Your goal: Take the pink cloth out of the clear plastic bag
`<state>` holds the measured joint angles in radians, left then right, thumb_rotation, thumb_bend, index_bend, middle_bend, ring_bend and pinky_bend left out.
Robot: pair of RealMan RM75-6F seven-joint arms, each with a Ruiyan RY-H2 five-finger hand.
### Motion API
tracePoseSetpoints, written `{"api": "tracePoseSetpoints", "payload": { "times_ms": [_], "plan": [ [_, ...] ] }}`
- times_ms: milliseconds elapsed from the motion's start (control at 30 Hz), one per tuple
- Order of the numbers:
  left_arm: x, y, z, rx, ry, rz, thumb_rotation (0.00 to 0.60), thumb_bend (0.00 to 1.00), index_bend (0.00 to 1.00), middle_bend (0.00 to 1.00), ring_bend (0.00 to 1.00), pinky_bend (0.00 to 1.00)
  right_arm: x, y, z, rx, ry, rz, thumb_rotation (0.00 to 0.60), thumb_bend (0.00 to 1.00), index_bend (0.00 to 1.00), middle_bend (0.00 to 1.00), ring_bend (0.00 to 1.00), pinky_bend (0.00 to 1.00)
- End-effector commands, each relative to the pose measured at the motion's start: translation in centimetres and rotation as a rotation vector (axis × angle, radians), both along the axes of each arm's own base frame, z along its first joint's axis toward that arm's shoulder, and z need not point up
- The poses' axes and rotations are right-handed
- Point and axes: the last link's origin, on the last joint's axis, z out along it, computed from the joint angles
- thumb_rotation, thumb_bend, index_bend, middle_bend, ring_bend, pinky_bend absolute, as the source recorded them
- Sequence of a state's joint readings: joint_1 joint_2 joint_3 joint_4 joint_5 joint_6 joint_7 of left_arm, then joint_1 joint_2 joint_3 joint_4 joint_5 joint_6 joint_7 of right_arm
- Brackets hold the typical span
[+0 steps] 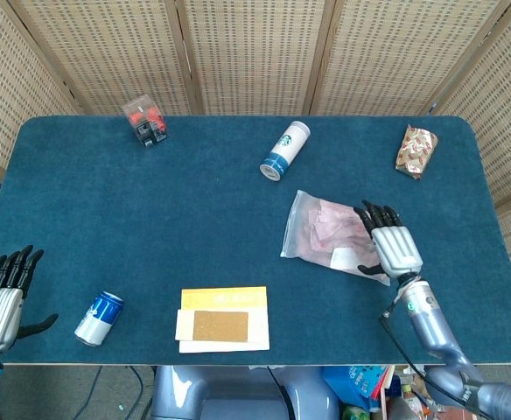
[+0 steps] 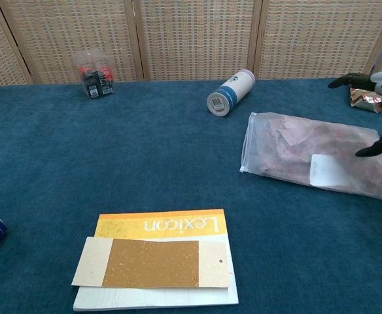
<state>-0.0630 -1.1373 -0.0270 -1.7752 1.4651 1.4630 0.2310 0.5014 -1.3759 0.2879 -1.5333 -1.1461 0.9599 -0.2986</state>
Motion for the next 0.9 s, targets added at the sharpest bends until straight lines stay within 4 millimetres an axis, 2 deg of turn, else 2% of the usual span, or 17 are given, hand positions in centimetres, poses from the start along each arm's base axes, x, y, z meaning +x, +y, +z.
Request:
{"api": "tracePoseSetpoints", "payload": {
  "times_ms": [33, 333, 767, 800, 867, 900],
  "plan": [
    [-0.1, 0.2, 0.0, 0.003, 0.006, 0.005, 0.600, 0.01, 0.00, 0.00, 0.00, 0.00, 1.1, -2.4, -2.2, 0.051, 0.041, -0.037, 0.600, 0.00, 0.00, 0.00, 0.00, 0.00],
    [-0.3, 0.6, 0.0, 0.005, 0.007, 0.017, 0.600, 0.01, 0.00, 0.00, 0.00, 0.00, 1.3, -4.0, -5.4, 0.130, 0.124, -0.119, 0.600, 0.00, 0.00, 0.00, 0.00, 0.00],
    [-0.3, 0.7, -0.1, 0.006, 0.010, 0.022, 0.600, 0.01, 0.00, 0.00, 0.00, 0.00, 0.3, -5.5, -6.6, 0.143, 0.155, -0.202, 0.600, 0.00, 0.00, 0.00, 0.00, 0.00],
    [-0.4, 0.7, -0.2, 0.003, 0.011, 0.023, 0.600, 0.01, 0.00, 0.00, 0.00, 0.00, 0.3, -5.6, -6.6, 0.139, 0.155, -0.202, 0.600, 0.00, 0.00, 0.02, 0.02, 0.02],
    [-0.3, 0.8, -0.2, 0.001, 0.011, 0.022, 0.600, 0.01, 0.00, 0.00, 0.00, 0.00, 0.4, -5.8, -6.7, 0.131, 0.158, -0.198, 0.600, 0.00, 0.02, 0.11, 0.12, 0.15],
    [-0.4, 0.8, -0.2, 0.001, 0.012, 0.022, 0.600, 0.01, 0.00, 0.00, 0.00, 0.00, 0.4, -5.9, -6.7, 0.122, 0.159, -0.194, 0.600, 0.00, 0.08, 0.20, 0.21, 0.27]
  ]
}}
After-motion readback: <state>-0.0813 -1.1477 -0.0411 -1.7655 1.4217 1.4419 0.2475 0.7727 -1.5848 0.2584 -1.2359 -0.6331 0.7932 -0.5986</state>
